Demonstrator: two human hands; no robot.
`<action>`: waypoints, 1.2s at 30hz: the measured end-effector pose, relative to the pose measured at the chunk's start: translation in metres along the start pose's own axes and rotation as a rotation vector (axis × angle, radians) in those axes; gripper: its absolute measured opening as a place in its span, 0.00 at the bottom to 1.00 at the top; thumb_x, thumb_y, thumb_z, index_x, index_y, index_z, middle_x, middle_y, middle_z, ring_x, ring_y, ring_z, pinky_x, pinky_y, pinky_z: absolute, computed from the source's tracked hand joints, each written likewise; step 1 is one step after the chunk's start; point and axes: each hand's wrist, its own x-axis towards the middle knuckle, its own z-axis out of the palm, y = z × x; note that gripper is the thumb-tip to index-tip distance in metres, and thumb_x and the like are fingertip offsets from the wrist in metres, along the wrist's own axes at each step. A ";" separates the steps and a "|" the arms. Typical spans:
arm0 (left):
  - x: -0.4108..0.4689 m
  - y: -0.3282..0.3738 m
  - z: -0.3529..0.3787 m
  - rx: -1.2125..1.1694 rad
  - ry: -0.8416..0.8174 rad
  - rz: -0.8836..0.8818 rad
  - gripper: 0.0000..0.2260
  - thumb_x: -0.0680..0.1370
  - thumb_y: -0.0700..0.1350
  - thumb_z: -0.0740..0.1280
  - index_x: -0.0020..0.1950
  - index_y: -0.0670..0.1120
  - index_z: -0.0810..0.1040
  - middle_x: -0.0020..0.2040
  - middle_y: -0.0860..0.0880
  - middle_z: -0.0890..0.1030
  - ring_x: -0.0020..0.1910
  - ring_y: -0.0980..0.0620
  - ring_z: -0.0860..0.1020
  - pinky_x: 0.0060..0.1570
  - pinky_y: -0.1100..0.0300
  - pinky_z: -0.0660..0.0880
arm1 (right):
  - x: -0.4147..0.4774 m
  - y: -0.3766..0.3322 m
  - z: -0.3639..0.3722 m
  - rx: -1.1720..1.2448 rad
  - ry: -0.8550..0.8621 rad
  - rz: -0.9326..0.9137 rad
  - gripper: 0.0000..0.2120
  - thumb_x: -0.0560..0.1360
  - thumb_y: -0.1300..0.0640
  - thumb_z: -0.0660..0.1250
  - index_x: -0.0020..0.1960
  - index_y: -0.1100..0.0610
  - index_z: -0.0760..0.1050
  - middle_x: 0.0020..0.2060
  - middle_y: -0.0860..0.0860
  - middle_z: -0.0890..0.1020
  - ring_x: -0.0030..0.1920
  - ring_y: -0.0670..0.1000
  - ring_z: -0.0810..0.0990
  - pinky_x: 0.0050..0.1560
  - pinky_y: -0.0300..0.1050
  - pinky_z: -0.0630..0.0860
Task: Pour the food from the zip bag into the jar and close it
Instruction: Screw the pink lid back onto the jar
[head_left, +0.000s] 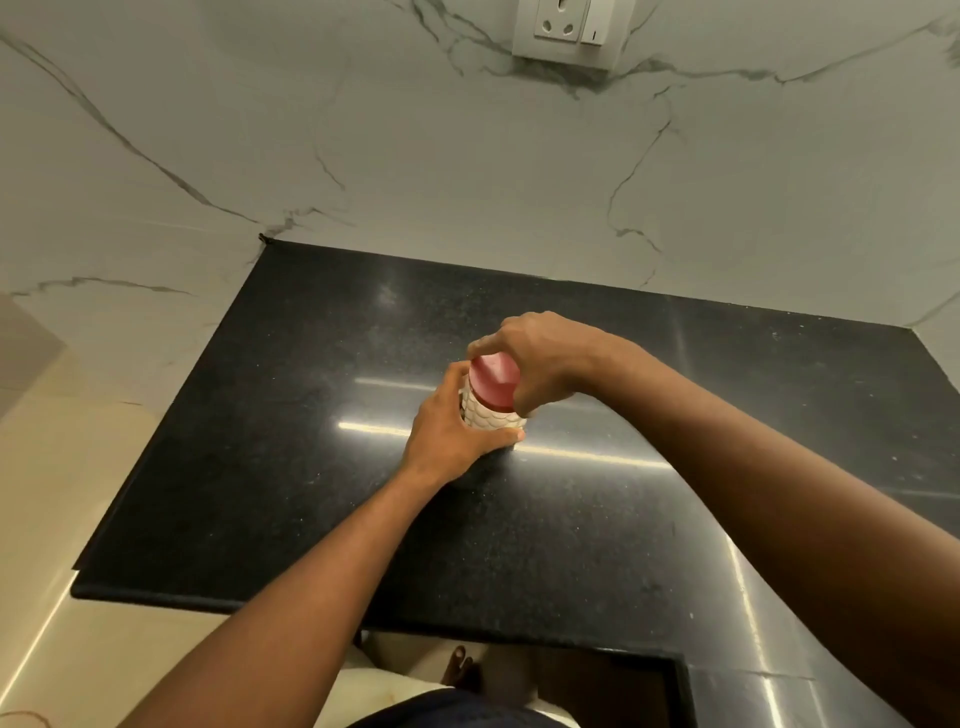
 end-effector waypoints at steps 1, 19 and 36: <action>-0.001 -0.001 -0.001 0.000 0.002 0.005 0.43 0.60 0.65 0.83 0.70 0.64 0.66 0.60 0.60 0.81 0.57 0.54 0.83 0.54 0.58 0.82 | -0.001 0.000 -0.001 -0.018 -0.015 -0.027 0.41 0.69 0.54 0.78 0.79 0.43 0.66 0.67 0.53 0.76 0.64 0.57 0.78 0.46 0.46 0.71; 0.005 0.011 -0.017 0.164 -0.076 0.092 0.42 0.61 0.63 0.83 0.69 0.58 0.66 0.63 0.55 0.80 0.59 0.51 0.81 0.56 0.51 0.83 | 0.008 -0.006 0.003 0.029 0.008 0.167 0.44 0.61 0.39 0.79 0.73 0.51 0.73 0.61 0.53 0.83 0.52 0.54 0.82 0.40 0.43 0.74; 0.010 0.010 -0.022 0.197 -0.095 0.090 0.46 0.59 0.66 0.82 0.71 0.57 0.64 0.66 0.54 0.78 0.62 0.50 0.80 0.59 0.48 0.82 | 0.001 -0.011 0.003 -0.033 0.067 0.040 0.40 0.65 0.43 0.79 0.75 0.45 0.71 0.64 0.50 0.82 0.54 0.50 0.78 0.44 0.40 0.69</action>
